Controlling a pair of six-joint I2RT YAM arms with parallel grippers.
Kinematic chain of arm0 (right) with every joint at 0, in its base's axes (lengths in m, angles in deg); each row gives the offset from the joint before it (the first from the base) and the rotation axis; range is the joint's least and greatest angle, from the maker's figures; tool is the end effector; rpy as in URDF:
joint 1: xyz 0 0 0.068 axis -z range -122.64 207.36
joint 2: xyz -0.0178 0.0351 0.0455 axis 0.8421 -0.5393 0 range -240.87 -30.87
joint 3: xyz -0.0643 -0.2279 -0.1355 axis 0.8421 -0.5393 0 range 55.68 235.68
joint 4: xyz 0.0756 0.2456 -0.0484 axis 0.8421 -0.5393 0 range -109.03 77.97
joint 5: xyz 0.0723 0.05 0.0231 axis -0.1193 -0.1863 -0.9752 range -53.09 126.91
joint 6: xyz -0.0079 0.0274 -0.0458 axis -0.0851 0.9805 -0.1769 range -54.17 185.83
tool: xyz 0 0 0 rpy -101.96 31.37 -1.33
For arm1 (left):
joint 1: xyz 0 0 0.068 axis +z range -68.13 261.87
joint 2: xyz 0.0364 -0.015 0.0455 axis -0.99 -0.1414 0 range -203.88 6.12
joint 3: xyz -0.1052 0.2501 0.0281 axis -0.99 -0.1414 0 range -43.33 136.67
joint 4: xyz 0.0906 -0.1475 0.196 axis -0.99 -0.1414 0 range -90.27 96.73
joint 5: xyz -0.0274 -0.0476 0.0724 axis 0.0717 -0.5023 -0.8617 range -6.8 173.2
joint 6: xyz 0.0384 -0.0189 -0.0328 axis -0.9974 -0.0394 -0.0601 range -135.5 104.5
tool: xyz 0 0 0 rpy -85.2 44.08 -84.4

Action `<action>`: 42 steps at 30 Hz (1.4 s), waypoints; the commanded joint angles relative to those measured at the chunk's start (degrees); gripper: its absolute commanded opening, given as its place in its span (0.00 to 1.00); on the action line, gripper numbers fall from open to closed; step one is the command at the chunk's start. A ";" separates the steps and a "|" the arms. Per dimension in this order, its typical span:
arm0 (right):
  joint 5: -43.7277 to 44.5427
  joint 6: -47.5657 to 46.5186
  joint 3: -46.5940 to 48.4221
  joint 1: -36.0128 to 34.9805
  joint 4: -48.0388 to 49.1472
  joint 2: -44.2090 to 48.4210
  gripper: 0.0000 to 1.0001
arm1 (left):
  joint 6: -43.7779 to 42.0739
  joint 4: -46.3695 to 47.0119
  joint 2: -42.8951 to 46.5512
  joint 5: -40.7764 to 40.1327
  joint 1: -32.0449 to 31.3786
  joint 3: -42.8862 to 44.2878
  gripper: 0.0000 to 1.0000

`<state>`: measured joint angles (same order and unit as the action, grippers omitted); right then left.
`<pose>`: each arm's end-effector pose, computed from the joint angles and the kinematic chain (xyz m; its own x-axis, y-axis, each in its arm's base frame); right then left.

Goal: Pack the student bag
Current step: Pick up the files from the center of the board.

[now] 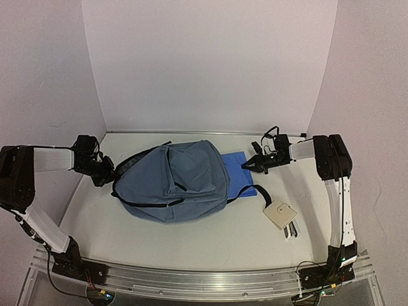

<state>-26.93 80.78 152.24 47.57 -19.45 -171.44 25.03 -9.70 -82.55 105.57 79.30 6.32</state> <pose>0.4849 0.1162 0.0840 -0.9060 -0.0409 -0.4213 -0.4064 0.3621 0.8389 0.3017 -0.0269 0.1817 -0.7924 -0.5661 -0.2274 -0.3392 0.7187 -0.6070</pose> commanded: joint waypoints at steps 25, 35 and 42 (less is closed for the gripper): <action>20.24 -1.89 -7.78 -10.78 -13.22 49.86 0.00 | -24.91 -12.98 19.56 1.45 -16.30 23.00 0.93; 12.45 -2.70 -6.22 -24.83 -19.07 52.42 0.00 | -32.11 -13.37 10.51 19.90 -22.29 32.44 0.95; 8.77 -1.85 -2.68 -30.96 -19.36 49.76 0.00 | -33.45 -15.79 6.24 25.36 -28.29 35.35 0.96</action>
<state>-13.68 79.28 145.14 19.01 -40.11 -122.03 -5.65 -23.79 -75.09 124.77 53.37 37.87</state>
